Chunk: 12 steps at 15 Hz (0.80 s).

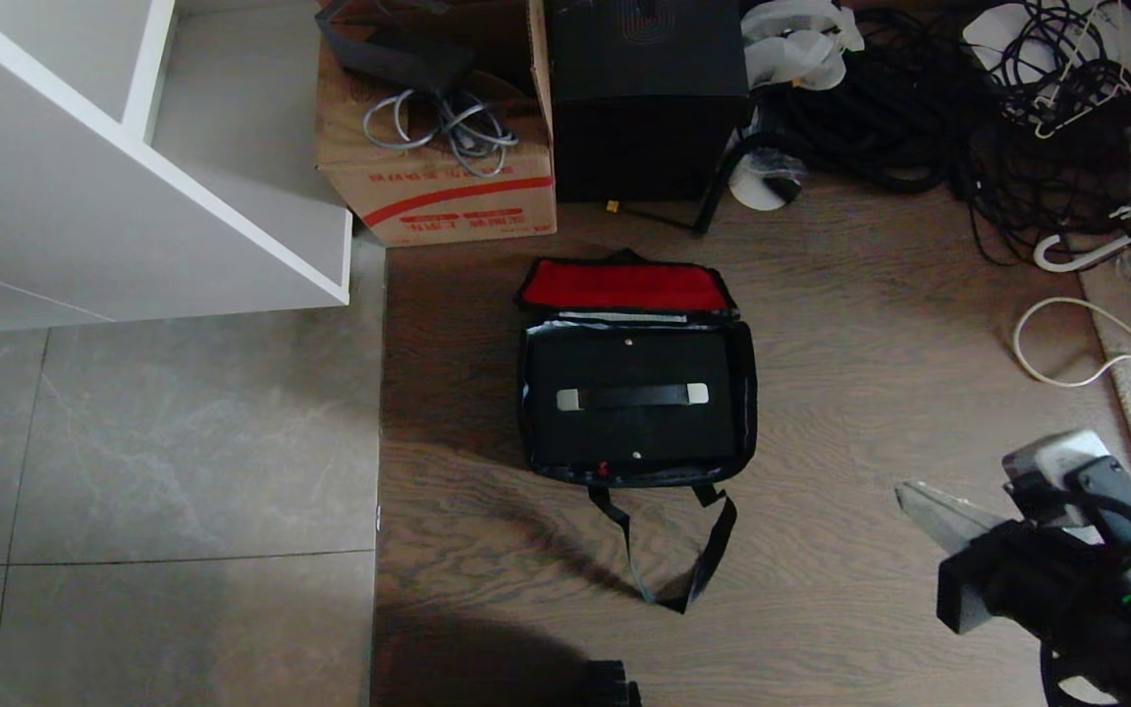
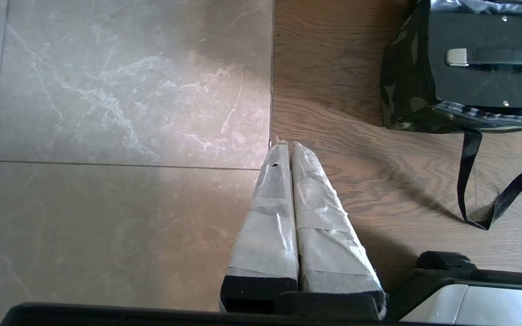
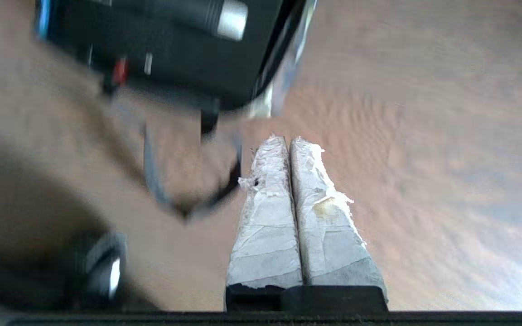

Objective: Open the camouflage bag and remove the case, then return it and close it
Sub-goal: Grip the handle

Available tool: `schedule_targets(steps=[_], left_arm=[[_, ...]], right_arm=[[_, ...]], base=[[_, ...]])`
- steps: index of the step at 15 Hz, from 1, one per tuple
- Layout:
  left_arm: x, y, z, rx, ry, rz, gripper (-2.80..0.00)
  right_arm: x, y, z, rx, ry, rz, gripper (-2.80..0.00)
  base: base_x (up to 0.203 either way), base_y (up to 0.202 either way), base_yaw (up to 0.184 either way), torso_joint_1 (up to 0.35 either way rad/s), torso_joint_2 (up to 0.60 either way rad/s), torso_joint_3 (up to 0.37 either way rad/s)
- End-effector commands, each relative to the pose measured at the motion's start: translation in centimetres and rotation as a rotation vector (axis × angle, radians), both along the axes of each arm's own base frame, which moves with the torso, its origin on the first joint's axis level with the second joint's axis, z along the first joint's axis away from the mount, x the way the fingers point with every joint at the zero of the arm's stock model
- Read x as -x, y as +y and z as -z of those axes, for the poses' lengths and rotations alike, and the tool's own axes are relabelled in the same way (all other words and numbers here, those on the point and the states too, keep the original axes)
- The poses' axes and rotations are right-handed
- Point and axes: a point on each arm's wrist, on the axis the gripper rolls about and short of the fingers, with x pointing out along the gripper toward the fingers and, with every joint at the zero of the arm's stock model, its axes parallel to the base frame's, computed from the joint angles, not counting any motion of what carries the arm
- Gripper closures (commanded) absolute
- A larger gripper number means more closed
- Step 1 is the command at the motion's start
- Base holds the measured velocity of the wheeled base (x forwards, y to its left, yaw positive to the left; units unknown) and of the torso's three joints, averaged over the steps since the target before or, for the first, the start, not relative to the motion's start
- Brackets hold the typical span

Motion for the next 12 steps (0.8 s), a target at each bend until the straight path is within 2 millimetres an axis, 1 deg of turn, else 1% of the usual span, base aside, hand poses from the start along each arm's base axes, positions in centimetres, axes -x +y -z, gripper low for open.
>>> schedule_targets(steps=[1,3,6,9,12], left_arm=[[-0.1,0.0,0.2,0.001,0.008,-0.001,0.00],[-0.1,0.0,0.2,0.001,0.008,-0.001,0.00],[-0.1,0.0,0.2,0.001,0.008,0.000,0.00],[-0.1,0.0,0.2,0.001,0.008,-0.001,0.00],[-0.1,0.0,0.2,0.001,0.008,-0.001,0.00]], right_arm=[[2.0,-1.0,-0.5,-0.015,-0.031,0.004,0.00],[2.3,-1.1,0.0,-0.010,0.027,0.022,0.00],[1.4,-0.6,-0.7,-0.100,0.035,0.033,0.00],[0.6,-0.1,-0.5,-0.119,0.069,0.033,0.00],[-0.1,0.4,-0.8,-0.129,0.068,0.031,0.00]], base=[[0.000,0.000,0.000,0.000,0.00,0.000],[0.000,0.000,0.000,0.000,0.00,0.000],[0.000,0.000,0.000,0.000,0.00,0.000],[0.000,0.000,0.000,0.000,0.00,0.000],[0.000,0.000,0.000,0.000,0.00,0.000]])
